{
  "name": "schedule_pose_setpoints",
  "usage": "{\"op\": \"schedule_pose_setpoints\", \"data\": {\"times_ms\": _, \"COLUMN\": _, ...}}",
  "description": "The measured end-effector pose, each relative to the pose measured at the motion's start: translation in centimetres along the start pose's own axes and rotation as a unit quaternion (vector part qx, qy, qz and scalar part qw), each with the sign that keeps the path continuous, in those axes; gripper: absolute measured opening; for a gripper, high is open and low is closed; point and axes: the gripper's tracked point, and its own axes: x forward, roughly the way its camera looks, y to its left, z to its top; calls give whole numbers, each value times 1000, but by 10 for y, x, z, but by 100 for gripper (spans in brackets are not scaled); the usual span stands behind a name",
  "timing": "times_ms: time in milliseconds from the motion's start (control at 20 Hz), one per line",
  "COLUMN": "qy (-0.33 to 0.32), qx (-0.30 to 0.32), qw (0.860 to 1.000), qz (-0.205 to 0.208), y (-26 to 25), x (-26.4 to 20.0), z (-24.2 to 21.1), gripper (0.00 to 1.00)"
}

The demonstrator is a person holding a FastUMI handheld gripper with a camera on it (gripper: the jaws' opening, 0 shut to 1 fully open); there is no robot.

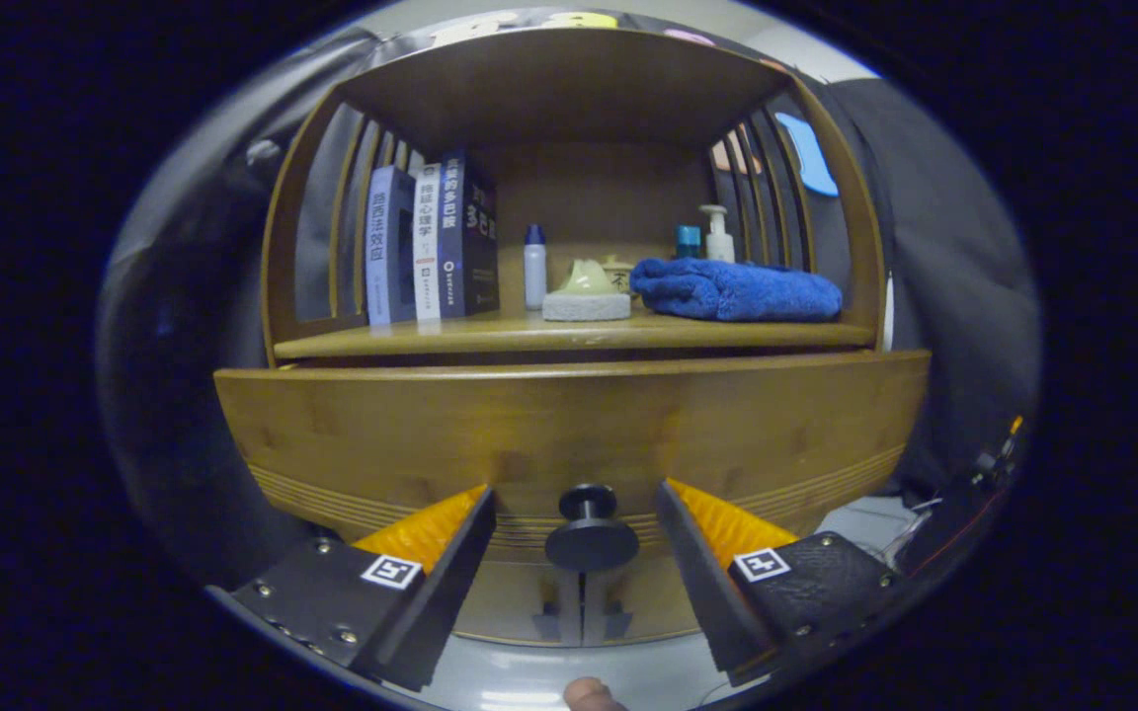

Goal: Pull open the drawer, take out the items inside it, and place them on the countertop above the cabinet.

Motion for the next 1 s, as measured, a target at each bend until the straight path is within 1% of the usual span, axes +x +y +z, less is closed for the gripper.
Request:
{"op": "schedule_pose_setpoints", "data": {"times_ms": 100, "qy": 5, "qx": 21, "qw": 1000, "qz": 4, "y": 1, "x": 11, "z": -1, "gripper": 99}}
{"op": "schedule_pose_setpoints", "data": {"times_ms": 300, "qy": 43, "qx": 15, "qw": 999, "qz": 5, "y": 6, "x": 27, "z": -18, "gripper": 99}}
{"op": "schedule_pose_setpoints", "data": {"times_ms": 350, "qy": 25, "qx": 17, "qw": 1000, "qz": 3, "y": 4, "x": 31, "z": -12, "gripper": 99}}
{"op": "schedule_pose_setpoints", "data": {"times_ms": 400, "qy": 31, "qx": 15, "qw": 999, "qz": 4, "y": 4, "x": 30, "z": -15, "gripper": 99}}
{"op": "schedule_pose_setpoints", "data": {"times_ms": 600, "qy": 13, "qx": 8, "qw": 1000, "qz": 3, "y": 4, "x": 33, "z": -12, "gripper": 99}}
{"op": "schedule_pose_setpoints", "data": {"times_ms": 1000, "qy": -33, "qx": 11, "qw": 999, "qz": 1, "y": 6, "x": 44, "z": -9, "gripper": 99}}
